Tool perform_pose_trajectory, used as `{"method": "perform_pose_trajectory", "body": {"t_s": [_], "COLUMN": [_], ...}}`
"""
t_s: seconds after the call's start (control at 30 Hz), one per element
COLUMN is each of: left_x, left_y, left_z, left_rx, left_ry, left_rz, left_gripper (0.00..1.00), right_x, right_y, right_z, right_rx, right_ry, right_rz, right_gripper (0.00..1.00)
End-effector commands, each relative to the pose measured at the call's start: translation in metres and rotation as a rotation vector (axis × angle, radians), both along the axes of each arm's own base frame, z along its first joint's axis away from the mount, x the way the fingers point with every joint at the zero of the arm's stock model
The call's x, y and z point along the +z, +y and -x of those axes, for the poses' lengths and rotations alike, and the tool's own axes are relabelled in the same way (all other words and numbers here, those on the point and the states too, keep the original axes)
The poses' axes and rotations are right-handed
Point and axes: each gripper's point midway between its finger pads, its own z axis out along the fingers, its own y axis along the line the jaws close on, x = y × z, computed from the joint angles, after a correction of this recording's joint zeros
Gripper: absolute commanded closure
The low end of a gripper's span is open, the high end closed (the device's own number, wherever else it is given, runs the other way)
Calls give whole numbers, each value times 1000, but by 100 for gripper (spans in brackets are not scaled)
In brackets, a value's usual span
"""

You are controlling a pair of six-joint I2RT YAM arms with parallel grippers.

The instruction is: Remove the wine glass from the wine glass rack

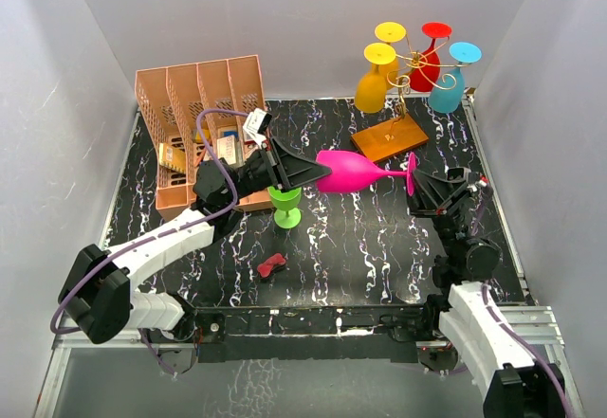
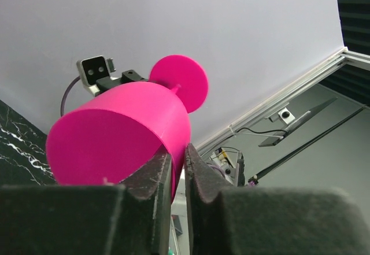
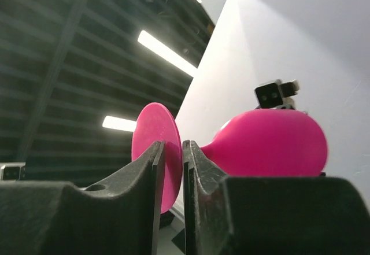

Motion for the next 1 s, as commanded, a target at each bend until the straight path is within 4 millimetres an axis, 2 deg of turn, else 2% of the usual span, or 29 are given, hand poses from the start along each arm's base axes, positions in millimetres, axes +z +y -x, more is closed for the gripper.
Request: {"method": "perform_pose_trajectory", "body": {"t_s": [0.0,0.1,0.2,0.33,0.37,0.43,0.57,0.6,0.63,0.83,0.97], "left_x": [17,12,4,-17,-22,-32,-48,-53,-55,-79,-97], "left_y": [3,2,3,6,8,12,22,24,27,40,53], "left_z": [10,9,8,6,6,5,5,5,7,13,15], "left_rx": [-21,-13,8,51,65,96,154,160,164,193,224], "left_ry": [-65,-55,-51,-26,-24,-18,0,7,7,27,42], "left_rz": [28,0,-40,-142,-171,-226,-330,-352,-367,-493,-616], "left_gripper": [96,100,100,100,100,100,100,100,100,100,100], "right_x": [-26,-44,-65,-111,-130,-154,-192,-199,-198,-212,-212], "right_y": [-4,-7,-7,-6,-8,-14,-41,-49,-58,-104,-122], "right_z": [-17,-25,-30,-42,-45,-47,-47,-46,-44,-42,-45], "right_rx": [8,-62,-145,-257,-285,-350,-520,-563,-608,-788,-848], "right_ry": [185,244,282,404,466,537,678,716,742,928,1026], "right_rz": [-44,-8,83,290,351,461,684,739,785,1079,1179], "right_gripper": [77,70,51,35,32,25,9,3,2,2,2]}}
